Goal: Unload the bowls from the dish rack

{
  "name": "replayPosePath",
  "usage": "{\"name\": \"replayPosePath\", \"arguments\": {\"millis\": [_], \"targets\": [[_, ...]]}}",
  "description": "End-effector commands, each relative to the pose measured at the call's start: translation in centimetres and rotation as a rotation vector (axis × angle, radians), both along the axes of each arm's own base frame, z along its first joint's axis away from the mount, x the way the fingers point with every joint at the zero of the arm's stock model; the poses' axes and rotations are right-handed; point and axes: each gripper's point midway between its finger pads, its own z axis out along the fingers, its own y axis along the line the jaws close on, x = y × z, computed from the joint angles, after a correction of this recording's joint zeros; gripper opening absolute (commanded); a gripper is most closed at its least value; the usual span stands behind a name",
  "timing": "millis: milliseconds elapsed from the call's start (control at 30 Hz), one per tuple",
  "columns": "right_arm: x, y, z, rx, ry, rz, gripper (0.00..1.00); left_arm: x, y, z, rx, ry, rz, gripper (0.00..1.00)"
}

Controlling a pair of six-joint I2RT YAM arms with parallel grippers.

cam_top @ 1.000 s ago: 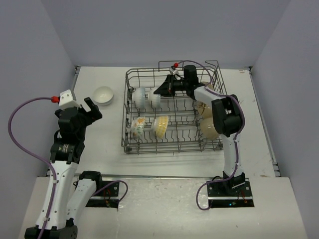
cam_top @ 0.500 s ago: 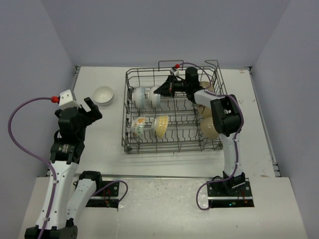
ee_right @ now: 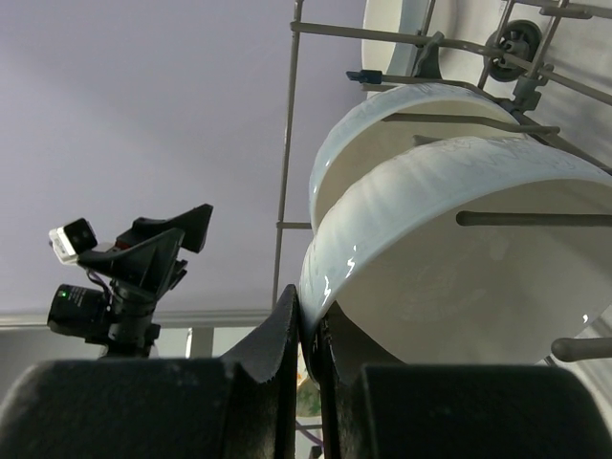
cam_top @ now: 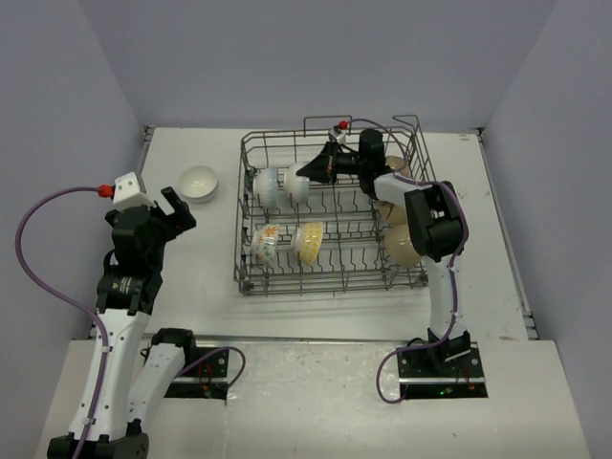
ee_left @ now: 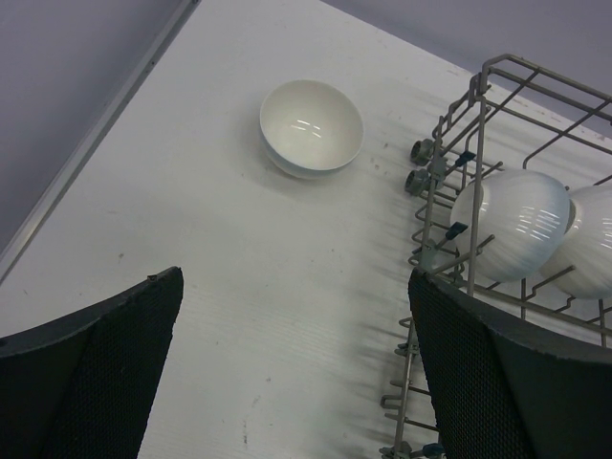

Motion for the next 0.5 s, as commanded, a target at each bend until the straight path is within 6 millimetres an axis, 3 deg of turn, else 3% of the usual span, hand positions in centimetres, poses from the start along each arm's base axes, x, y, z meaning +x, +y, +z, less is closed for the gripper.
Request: {"name": "replayPosePath", "arguments": {"millis": [0,267,467], "targets": [[-2.8,-1.7,12.9,0.158,-0.411,0.081,0.00,0.2,0.2,1.0,0.028,-0.040,0.004,1.00],[-4.7,-2.3,17.2,0.188,-0.549,0.123,0.00,0.3,0.3,1.1,0.028,-0.039,0.008,1.00],[-5.1,-2.8,18.6,0.212,-0.571,0.132,0.00,0.3,0.3,1.0,0.028,-0.035,0.012,1.00]]}}
